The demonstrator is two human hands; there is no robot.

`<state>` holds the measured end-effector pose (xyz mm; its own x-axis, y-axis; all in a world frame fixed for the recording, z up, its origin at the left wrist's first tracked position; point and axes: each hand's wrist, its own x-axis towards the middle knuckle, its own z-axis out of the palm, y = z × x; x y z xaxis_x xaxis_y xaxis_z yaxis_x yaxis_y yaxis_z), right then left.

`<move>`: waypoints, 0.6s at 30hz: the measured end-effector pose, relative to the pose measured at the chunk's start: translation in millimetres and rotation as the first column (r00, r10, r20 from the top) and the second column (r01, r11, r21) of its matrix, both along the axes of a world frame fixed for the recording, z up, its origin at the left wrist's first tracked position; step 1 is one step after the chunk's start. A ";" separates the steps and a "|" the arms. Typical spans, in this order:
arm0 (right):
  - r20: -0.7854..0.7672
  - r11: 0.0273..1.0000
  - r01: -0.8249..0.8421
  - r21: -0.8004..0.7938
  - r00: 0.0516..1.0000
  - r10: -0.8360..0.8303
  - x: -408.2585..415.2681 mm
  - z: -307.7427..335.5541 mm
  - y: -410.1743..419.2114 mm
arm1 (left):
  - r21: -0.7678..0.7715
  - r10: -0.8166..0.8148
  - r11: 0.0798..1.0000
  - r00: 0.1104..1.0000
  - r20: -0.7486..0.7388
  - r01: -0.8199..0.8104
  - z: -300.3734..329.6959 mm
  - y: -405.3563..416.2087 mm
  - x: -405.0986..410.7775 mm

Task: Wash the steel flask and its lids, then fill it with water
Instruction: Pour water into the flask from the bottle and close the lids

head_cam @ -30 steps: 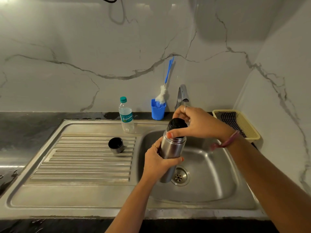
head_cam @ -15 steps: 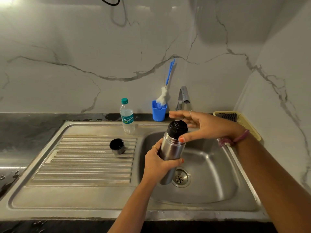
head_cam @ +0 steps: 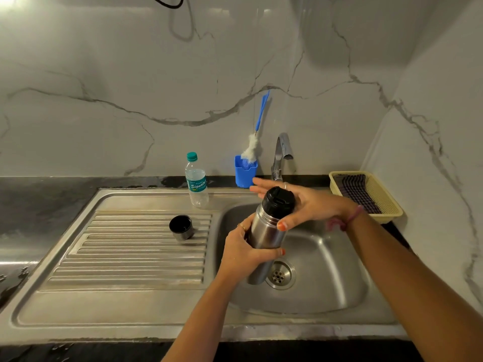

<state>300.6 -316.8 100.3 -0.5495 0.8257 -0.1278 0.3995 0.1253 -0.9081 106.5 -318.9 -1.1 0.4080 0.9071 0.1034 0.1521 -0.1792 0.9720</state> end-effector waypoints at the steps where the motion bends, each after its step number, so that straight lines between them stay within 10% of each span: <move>1: -0.027 1.000 -0.014 0.000 1.000 0.014 -3.0 -3.8 0.4 | 0.005 -0.035 0.999 0.999 -0.009 0.035 3.1 0.9 -0.6; 11: -0.368 0.930 0.364 0.046 0.872 -0.323 -37.2 -12.3 -13.0 | 0.017 0.021 1.000 1.000 0.021 -0.021 11.7 5.3 -1.4; 18: -0.493 0.517 0.847 -0.124 0.400 -0.773 -87.6 -28.0 -12.8 | 0.034 0.152 0.988 0.988 0.028 -0.153 10.0 7.4 -0.2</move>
